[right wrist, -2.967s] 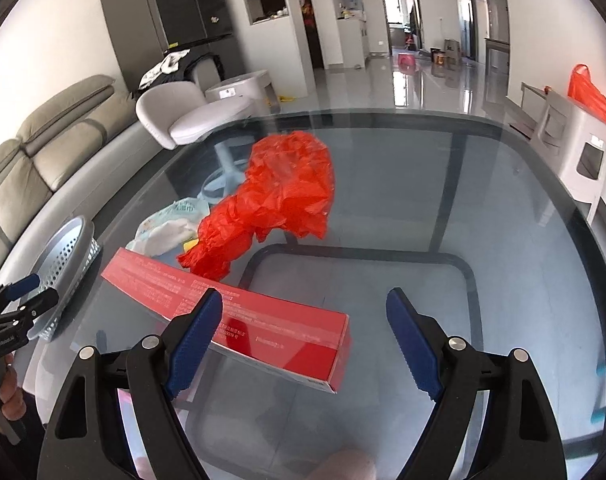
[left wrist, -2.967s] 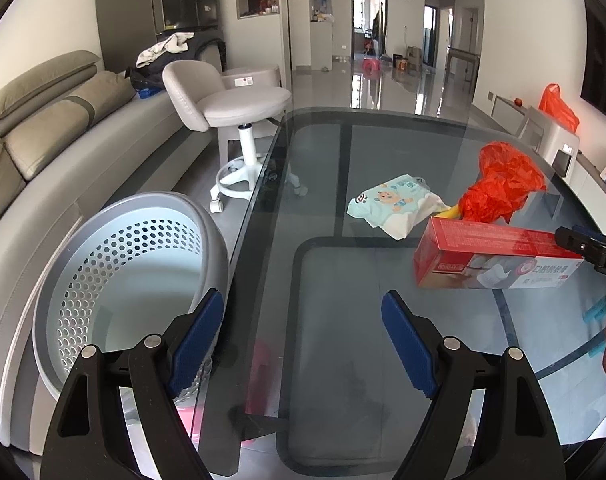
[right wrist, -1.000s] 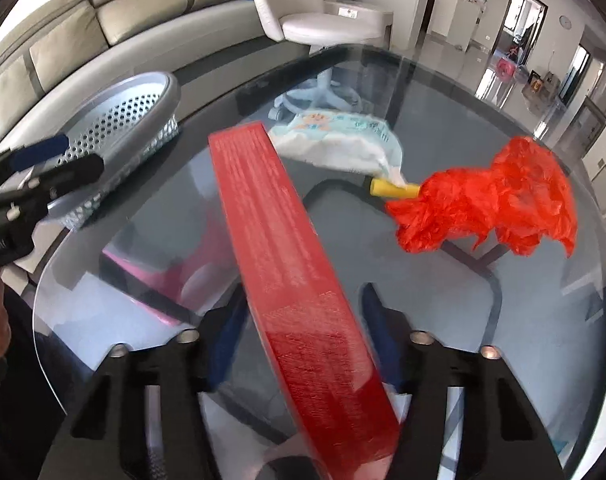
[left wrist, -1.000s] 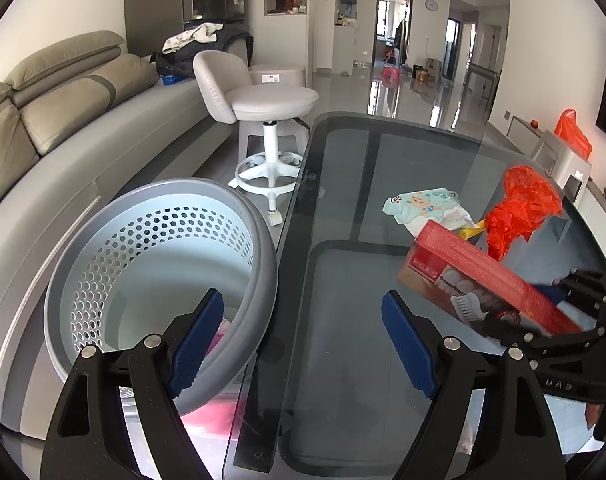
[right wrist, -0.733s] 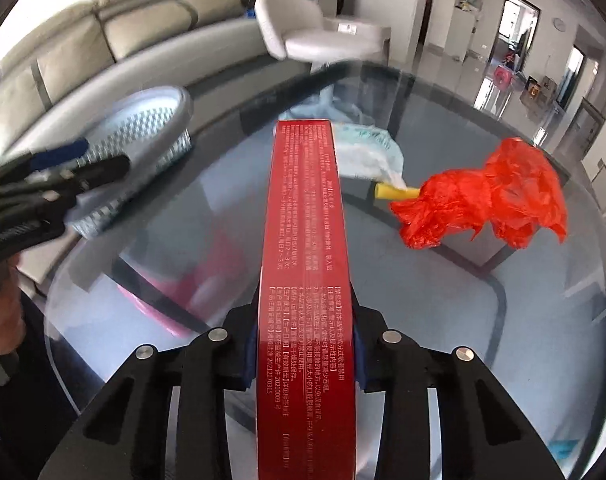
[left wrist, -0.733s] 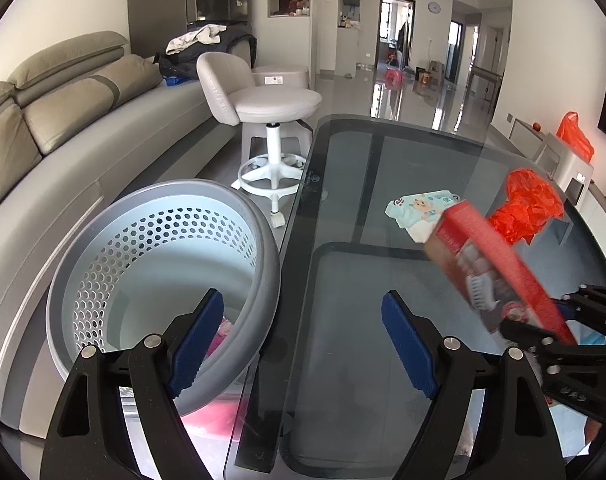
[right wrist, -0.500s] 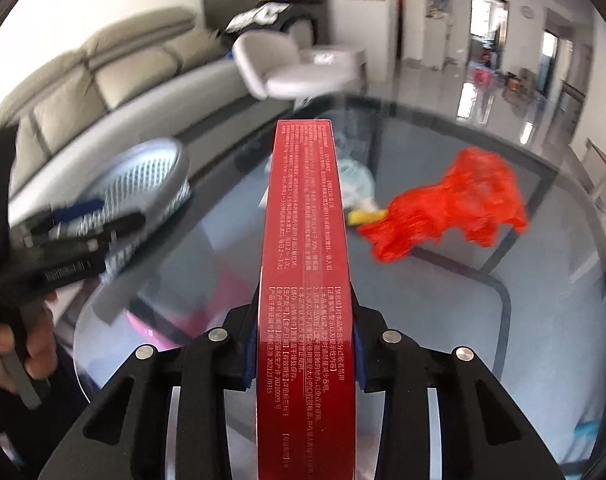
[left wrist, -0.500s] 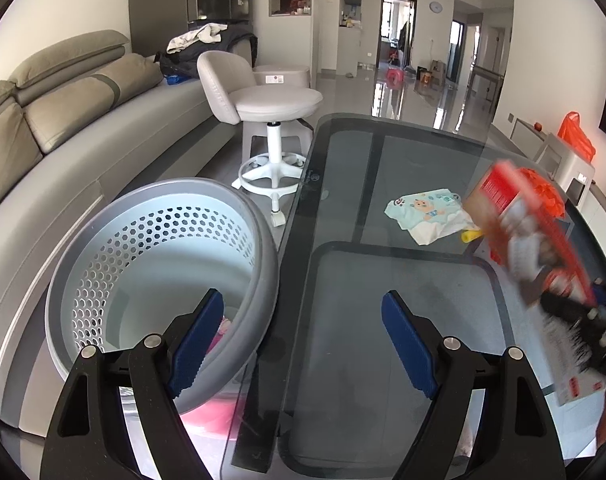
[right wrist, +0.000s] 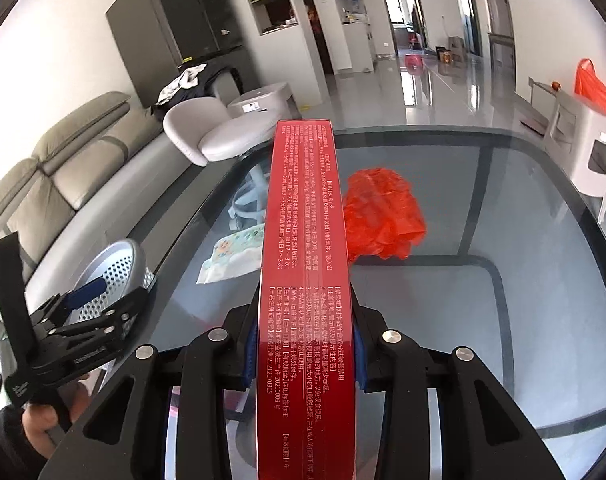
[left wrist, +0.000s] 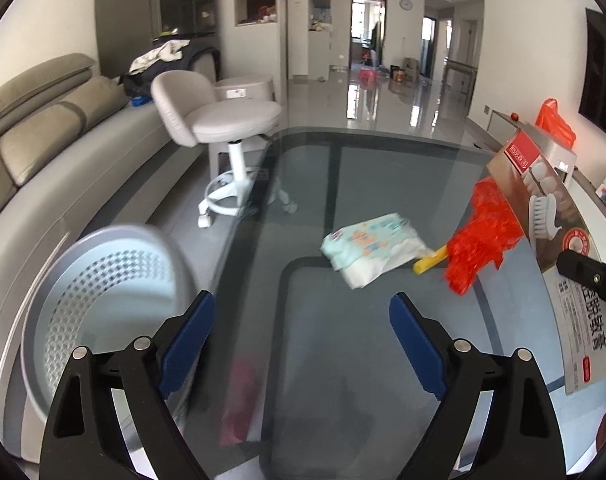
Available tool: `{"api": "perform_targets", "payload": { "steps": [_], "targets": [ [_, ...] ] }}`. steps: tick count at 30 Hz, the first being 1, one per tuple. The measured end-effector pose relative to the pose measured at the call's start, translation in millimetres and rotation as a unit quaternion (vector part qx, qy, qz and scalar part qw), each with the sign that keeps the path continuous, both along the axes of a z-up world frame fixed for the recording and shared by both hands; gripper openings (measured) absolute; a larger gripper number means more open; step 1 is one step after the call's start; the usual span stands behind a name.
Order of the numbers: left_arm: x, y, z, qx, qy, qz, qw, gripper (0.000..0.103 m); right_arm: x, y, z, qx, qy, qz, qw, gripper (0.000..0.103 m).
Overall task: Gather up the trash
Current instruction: 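Close the left tool on the baby-wipes packet while the right tool holds the red box, then carry wipes packet and red box over the gray basket and open both tools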
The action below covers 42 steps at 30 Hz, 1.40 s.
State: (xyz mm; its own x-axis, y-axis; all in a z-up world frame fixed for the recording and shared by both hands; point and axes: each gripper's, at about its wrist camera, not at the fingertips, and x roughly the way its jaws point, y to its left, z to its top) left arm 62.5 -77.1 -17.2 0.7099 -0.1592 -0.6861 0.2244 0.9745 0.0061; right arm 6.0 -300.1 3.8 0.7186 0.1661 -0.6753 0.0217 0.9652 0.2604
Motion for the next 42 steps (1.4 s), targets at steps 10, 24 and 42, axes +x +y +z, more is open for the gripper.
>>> {"api": "perform_targets", "payload": {
  "steps": [10, 24, 42],
  "targets": [
    [52.7, -51.5, -16.6, 0.006, 0.027, -0.033, 0.9991, 0.089, -4.2, -15.3, 9.8, 0.029, -0.014, -0.008, 0.999, 0.034],
    [105.9, -80.4, -50.5, 0.007, 0.074, -0.009, 0.9972, 0.088, -5.4, -18.1, 14.6, 0.026, -0.02, 0.003, 0.999, 0.034],
    [85.5, -69.7, -44.9, -0.006, 0.052, -0.025, 0.9983, 0.053, -1.8, -15.3, 16.0, 0.028, -0.022, 0.008, 0.999, 0.034]
  ]
}}
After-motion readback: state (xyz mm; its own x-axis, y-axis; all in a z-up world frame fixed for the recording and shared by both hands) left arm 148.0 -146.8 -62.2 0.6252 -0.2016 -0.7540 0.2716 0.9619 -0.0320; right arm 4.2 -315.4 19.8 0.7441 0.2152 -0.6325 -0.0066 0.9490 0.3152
